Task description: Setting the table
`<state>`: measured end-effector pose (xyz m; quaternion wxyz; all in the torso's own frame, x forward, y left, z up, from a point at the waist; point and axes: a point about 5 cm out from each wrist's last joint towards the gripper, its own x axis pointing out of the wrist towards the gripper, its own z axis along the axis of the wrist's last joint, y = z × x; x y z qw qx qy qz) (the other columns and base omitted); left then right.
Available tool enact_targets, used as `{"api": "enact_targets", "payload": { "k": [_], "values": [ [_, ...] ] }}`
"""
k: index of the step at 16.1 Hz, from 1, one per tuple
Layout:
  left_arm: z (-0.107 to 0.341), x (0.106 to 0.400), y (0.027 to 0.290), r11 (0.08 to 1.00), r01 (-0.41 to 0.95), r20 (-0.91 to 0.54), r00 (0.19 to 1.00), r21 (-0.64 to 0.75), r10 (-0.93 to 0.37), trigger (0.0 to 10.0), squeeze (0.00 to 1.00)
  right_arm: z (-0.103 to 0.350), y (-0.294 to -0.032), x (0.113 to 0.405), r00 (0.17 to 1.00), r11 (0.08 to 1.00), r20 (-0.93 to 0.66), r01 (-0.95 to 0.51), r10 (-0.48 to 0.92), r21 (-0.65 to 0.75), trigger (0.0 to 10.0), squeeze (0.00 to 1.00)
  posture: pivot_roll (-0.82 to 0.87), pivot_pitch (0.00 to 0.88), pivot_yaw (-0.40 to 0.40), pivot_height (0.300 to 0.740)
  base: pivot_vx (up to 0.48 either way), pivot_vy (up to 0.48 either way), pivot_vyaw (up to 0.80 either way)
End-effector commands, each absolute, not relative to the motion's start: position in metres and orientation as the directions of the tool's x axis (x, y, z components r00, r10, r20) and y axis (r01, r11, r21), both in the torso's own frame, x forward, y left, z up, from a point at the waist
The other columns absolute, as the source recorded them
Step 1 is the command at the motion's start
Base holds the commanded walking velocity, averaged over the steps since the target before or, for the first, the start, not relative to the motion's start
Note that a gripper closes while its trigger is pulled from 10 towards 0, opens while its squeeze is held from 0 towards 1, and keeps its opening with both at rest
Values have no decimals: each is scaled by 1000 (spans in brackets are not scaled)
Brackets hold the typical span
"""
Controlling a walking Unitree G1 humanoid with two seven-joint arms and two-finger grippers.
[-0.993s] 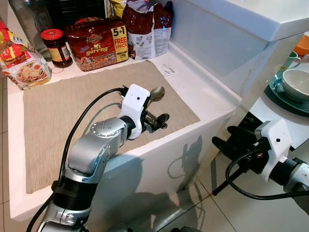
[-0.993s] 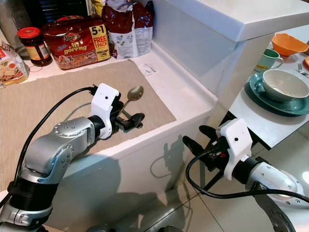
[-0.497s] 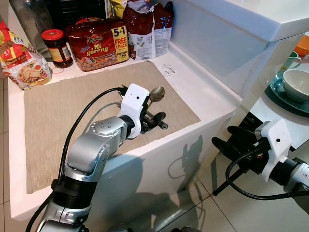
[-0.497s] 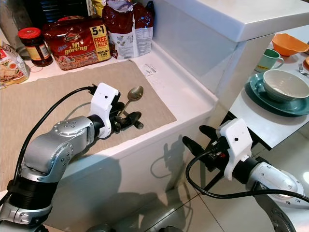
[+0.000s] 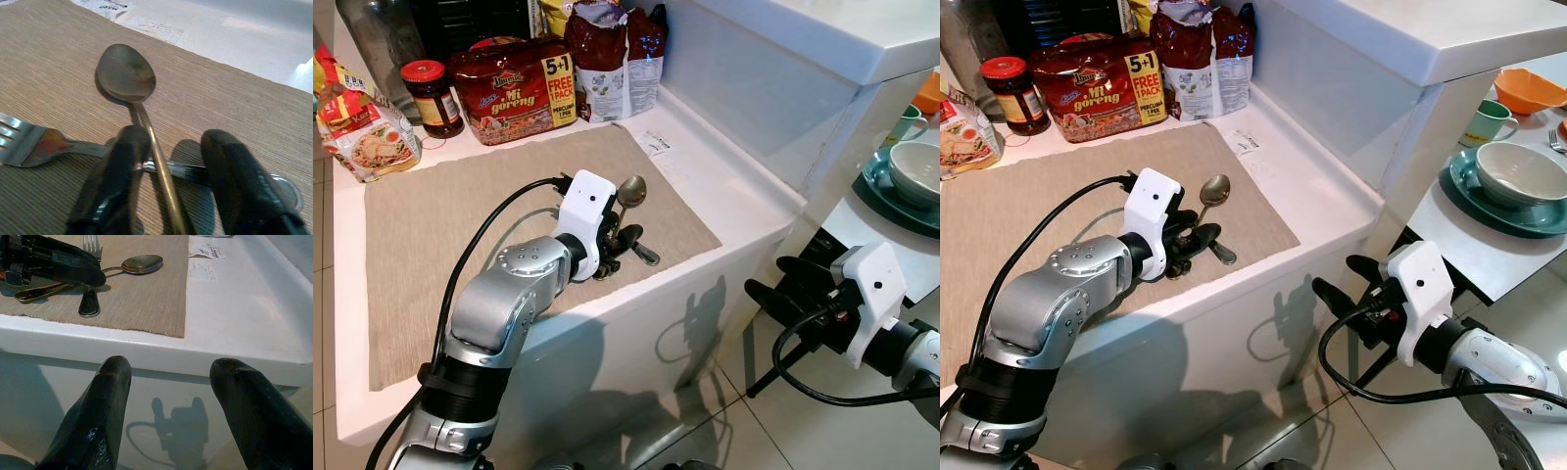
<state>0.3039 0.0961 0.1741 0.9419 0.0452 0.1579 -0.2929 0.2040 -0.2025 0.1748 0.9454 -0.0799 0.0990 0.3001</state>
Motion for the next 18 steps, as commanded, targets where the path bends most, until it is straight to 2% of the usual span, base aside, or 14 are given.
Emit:
{"api": "enact_targets", "payload": {
  "k": [1, 6, 12, 15, 17, 18],
  "values": [
    [167, 304, 96, 829, 560, -362, 771, -7, -524, 0, 0, 179, -203, 201, 804, 804, -232, -582, 547, -121, 10000, 0, -7, 6, -13, 740, 0, 0, 0],
    [169, 307, 95, 834, 552, -347, 784, 8, -515, 0, 0, 179, -204, 203, 807, 806, -234, -578, 542, -129, 10000, 0, -7, 7, -16, 740, 0, 0, 0],
    [181, 314, 96, 860, 511, -238, 837, 14, -493, 0, 0, 180, -205, 205, 816, 812, -236, -566, 527, -145, 10000, 0, -9, 9, -19, 740, 0, 0, 0],
    [209, 315, 90, 847, 532, -27, 846, -22, -532, 0, 0, 184, -209, 208, 836, 828, -211, -540, 506, -153, 10000, 0, -14, 13, -22, 740, 0, 0, 0],
    [213, 316, 91, 851, 525, -5, 851, -19, -525, 0, 0, 184, -208, 208, 836, 828, -210, -540, 507, -153, 10000, 0, -13, 14, -23, 740, 0, 0, 0],
    [208, 315, 93, 851, 524, -40, 851, 34, -523, 0, 0, 184, -207, 208, 836, 827, -207, -541, 509, -152, 10000, 0, -13, 14, -23, 740, 0, 0, 0]
  ]
}}
